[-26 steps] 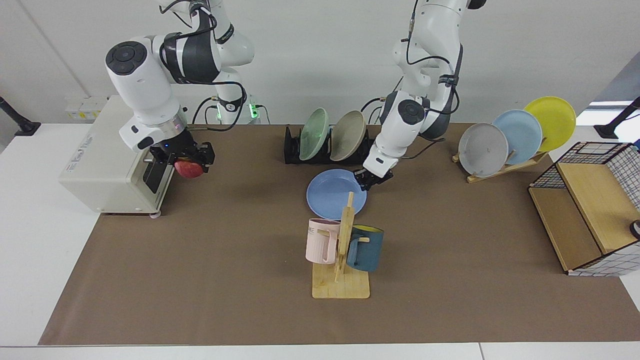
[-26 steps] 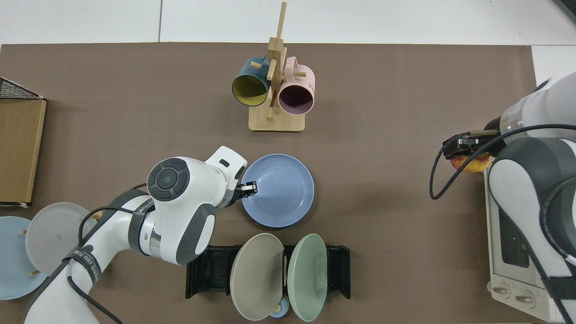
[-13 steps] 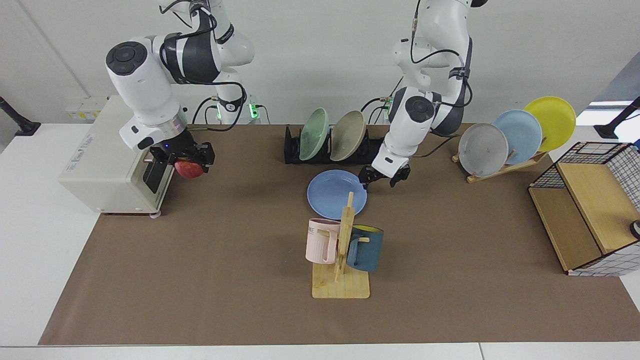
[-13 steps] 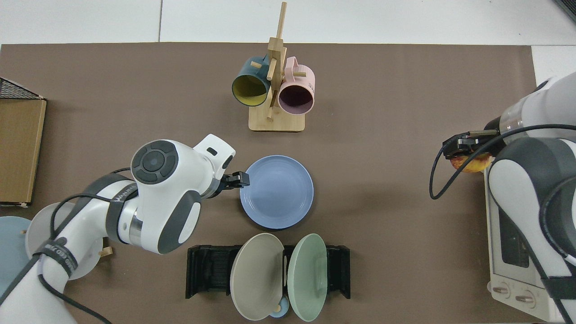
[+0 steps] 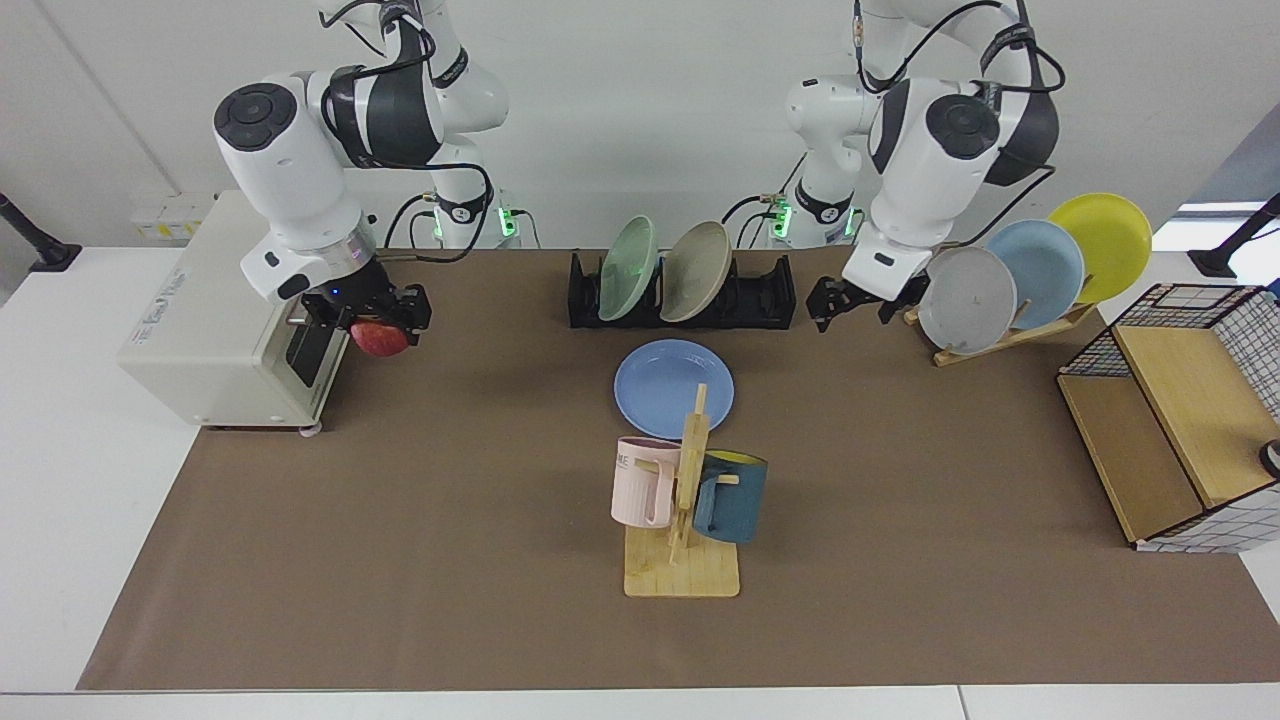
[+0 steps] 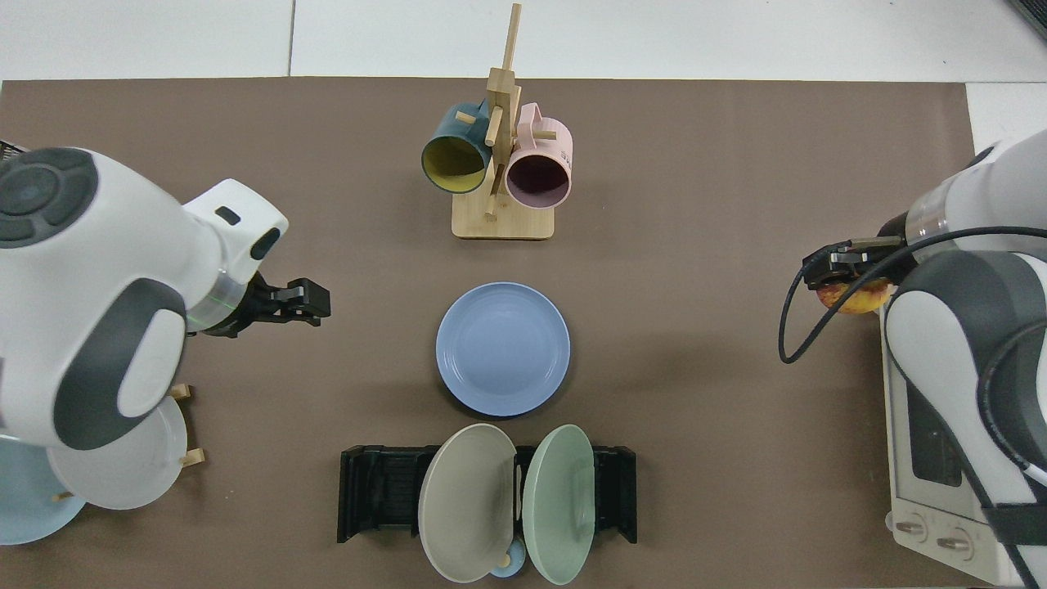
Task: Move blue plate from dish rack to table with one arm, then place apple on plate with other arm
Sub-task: 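Withdraw the left gripper to rest while the right gripper carries the apple, then lower the apple onto the blue plate with the right gripper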
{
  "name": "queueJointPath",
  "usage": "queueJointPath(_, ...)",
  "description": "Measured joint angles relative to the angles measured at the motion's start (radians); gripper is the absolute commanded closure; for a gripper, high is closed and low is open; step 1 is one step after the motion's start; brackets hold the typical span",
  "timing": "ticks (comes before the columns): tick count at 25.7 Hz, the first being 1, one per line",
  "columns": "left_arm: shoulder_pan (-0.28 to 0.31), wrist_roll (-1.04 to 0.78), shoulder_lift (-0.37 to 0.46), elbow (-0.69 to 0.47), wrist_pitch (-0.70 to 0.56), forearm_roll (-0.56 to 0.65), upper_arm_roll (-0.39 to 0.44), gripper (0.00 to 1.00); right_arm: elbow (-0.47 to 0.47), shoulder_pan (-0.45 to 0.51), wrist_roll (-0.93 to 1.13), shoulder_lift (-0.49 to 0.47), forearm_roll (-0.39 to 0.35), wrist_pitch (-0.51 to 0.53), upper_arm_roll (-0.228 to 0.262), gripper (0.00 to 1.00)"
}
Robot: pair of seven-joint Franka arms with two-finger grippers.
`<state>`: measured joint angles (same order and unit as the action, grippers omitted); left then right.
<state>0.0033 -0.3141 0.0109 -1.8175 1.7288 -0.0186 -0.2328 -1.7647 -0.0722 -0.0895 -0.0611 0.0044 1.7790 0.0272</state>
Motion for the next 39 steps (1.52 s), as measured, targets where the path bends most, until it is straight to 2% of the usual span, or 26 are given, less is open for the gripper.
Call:
queueJointPath(5,0.002,0.126,-0.019,0.076,-0.1,0.008,0.093,0.0,0.0,-0.001,0.0,0.0,0.001,0.0,-0.001,1.0)
queueJointPath(11,0.005,0.252,-0.086,0.089,-0.136,0.008,0.183,0.0,0.0,-0.038,-0.065,0.0,0.005,0.024,-0.003,1.0)
queueJointPath(16,0.005,0.264,-0.146,0.089,-0.172,0.008,0.195,0.0,0.002,-0.162,-0.26,0.0,0.005,0.068,-0.007,1.0)
queueJointPath(22,0.005,0.267,-0.155,0.087,-0.171,0.008,0.195,0.0,0.015,-0.35,-0.532,-0.015,0.006,0.075,-0.012,1.0)
queueJointPath(29,0.003,0.267,-0.154,0.087,-0.17,0.008,0.193,0.0,0.069,-0.523,-0.778,-0.133,0.005,0.141,-0.014,1.0)
queueJointPath(39,0.015,0.266,-0.156,0.112,-0.167,0.008,0.203,0.0,0.069,-0.596,-0.872,-0.343,0.005,0.347,-0.013,1.0)
